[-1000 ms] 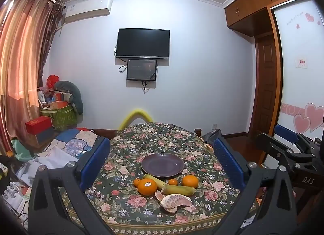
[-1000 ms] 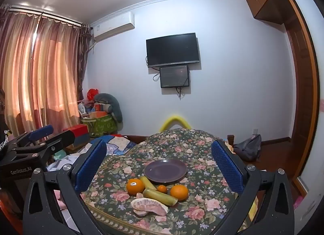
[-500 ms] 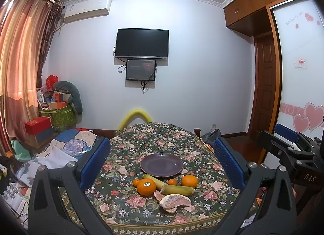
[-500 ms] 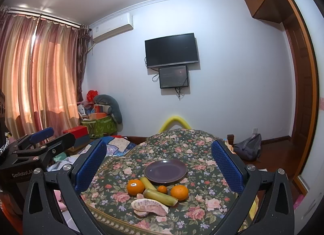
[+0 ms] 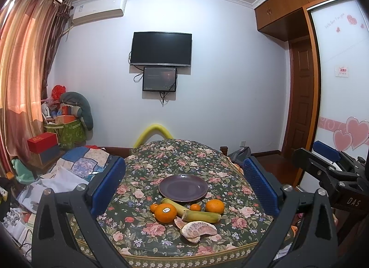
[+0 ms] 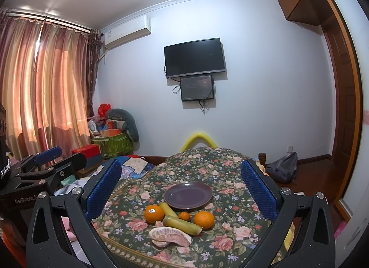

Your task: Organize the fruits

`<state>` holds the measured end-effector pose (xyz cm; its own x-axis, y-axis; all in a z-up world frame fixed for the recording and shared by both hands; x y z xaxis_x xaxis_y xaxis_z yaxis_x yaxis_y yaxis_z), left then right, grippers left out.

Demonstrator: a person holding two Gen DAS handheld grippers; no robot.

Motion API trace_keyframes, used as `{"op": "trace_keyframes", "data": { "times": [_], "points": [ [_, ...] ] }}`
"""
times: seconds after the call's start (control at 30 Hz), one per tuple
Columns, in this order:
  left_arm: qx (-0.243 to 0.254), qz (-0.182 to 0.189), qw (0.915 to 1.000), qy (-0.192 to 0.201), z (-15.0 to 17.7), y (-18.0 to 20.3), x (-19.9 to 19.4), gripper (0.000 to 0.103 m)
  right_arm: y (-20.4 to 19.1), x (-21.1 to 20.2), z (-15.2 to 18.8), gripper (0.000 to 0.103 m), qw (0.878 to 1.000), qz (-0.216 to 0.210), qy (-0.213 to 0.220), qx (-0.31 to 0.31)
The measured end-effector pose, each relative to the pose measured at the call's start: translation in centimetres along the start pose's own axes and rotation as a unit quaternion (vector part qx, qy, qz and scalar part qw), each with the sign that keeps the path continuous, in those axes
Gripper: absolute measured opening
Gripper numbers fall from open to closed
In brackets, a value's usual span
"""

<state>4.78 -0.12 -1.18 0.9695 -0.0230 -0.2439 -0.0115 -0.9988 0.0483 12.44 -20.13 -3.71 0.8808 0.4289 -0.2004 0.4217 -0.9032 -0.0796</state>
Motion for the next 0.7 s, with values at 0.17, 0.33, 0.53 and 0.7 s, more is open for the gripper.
{"op": "trace_keyframes", "data": {
  "times": [0.17,0.33,0.53,0.7],
  "points": [
    [0.0,0.0,1.0,-0.001,0.14,0.05,0.13,0.103,0.27,-0.01,-0.1,0.103,1.0,0.0,-0.001,0.005],
    [0.0,0.001,1.0,-0.004,0.15,-0.04,0.2,0.103,0.33,-0.06,-0.02,0.103,1.0,0.003,-0.001,0.006],
    [0.0,0.003,1.0,-0.005,0.05,0.07,0.25,0.103,0.3,-0.11,0.15,0.103,1.0,0.001,-0.004,0.009],
    [0.001,0.003,1.0,-0.005,0.01,0.12,0.28,0.103,0.34,-0.06,0.21,0.103,1.0,0.001,-0.004,0.009]
  ]
}}
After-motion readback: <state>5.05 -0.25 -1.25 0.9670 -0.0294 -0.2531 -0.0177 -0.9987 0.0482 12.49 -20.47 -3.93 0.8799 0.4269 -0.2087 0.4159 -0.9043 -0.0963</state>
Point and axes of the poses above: each gripper's, at about its wrist camera, not at the fingertips, and x roughly the way its jaws point, y to its right, z to its underside, the point moved 4 cm from there along x, roughly the way its jaws point, and after that the axes turned 4 degrees about -y, right-handed, at the moved point
